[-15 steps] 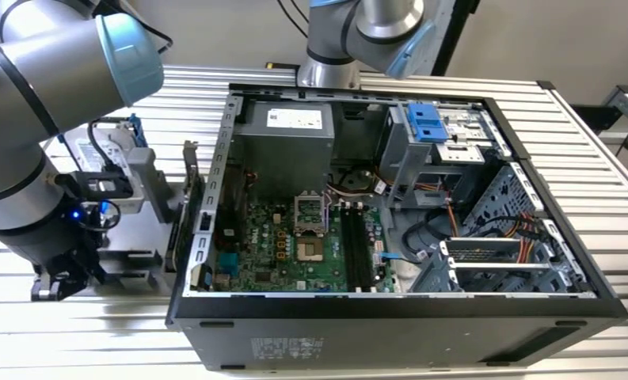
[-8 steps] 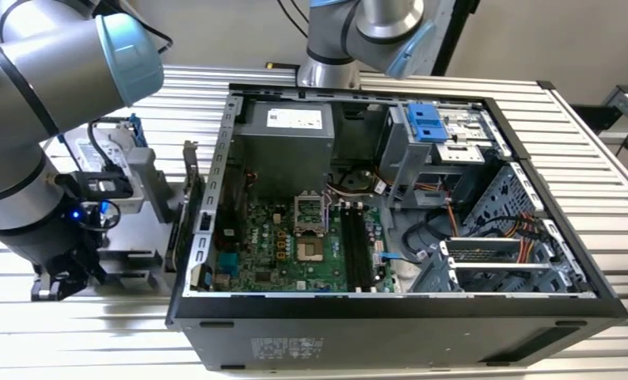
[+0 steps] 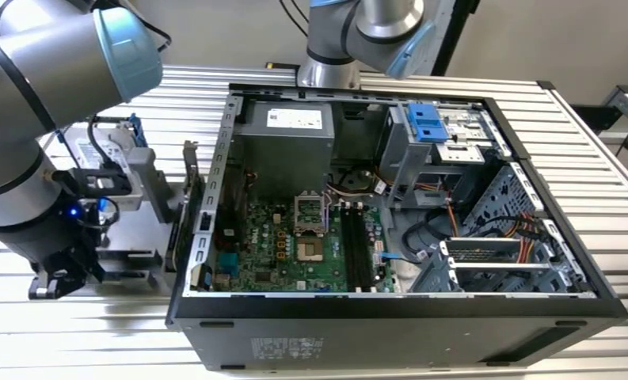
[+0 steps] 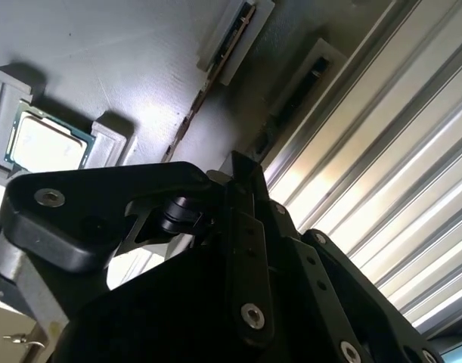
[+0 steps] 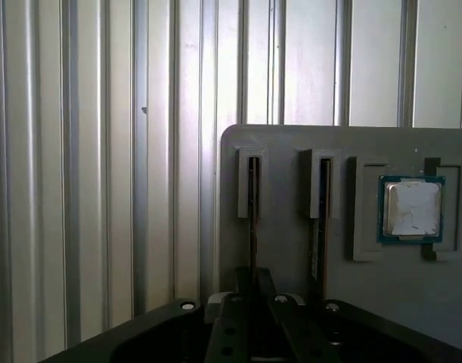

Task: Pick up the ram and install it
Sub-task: 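Pick up the ram and move it above insertion slot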

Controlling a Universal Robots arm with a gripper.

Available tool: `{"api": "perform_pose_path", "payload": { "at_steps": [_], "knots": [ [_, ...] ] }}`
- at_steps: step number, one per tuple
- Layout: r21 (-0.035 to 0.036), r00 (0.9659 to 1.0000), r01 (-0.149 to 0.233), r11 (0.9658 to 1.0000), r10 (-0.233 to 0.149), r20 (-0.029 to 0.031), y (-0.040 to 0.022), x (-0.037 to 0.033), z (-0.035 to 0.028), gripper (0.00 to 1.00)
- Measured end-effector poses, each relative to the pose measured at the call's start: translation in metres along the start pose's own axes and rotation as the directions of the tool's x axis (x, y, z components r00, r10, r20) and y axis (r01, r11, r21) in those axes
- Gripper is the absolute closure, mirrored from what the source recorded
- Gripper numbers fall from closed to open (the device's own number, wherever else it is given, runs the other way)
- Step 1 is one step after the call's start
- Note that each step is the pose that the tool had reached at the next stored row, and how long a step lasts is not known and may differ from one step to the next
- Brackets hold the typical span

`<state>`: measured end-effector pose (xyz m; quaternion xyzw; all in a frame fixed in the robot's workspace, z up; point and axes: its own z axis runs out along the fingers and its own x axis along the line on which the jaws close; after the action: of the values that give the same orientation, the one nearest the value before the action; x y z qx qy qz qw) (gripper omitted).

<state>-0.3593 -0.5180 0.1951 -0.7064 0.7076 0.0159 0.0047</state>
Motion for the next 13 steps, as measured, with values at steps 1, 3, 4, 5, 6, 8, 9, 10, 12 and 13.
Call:
{"api": "perform_pose_path", "payload": {
  "at_steps": [1,3,4,5,6,8,9,10,12,13],
  "knots": [
    [0.0001,1.0000,0.000,1.0000,0.000,0.0000,0.0000,0.0000,-0.0007,1.00],
    [0.0001,1.0000,0.000,1.0000,0.000,0.0000,0.0001,-0.0001,-0.0021,1.00],
    [0.0001,1.0000,0.000,1.0000,0.000,0.0000,0.0002,-0.0001,-0.0027,1.00],
    [0.0002,1.0000,0.000,1.0000,0.000,0.0000,0.0002,-0.0001,-0.0033,1.00],
    [0.0002,1.0000,0.000,1.0000,0.000,0.0000,0.0002,-0.0001,-0.0040,1.00],
    [0.0002,1.0000,0.000,1.0000,0.000,0.0000,0.0003,-0.0002,-0.0054,1.00],
    [0.0002,1.0000,0.000,1.0000,0.000,0.0000,0.0003,-0.0002,-0.0063,1.00],
    [0.0002,1.0000,0.000,1.0000,0.000,0.0000,0.0004,-0.0002,-0.0074,1.00],
    [0.0002,1.0000,0.000,1.0000,0.000,0.0000,0.0004,-0.0003,-0.0096,1.00],
    [0.0002,1.0000,0.000,1.0000,0.000,0.0001,0.0004,-0.0003,-0.0106,1.00]
  ]
}}
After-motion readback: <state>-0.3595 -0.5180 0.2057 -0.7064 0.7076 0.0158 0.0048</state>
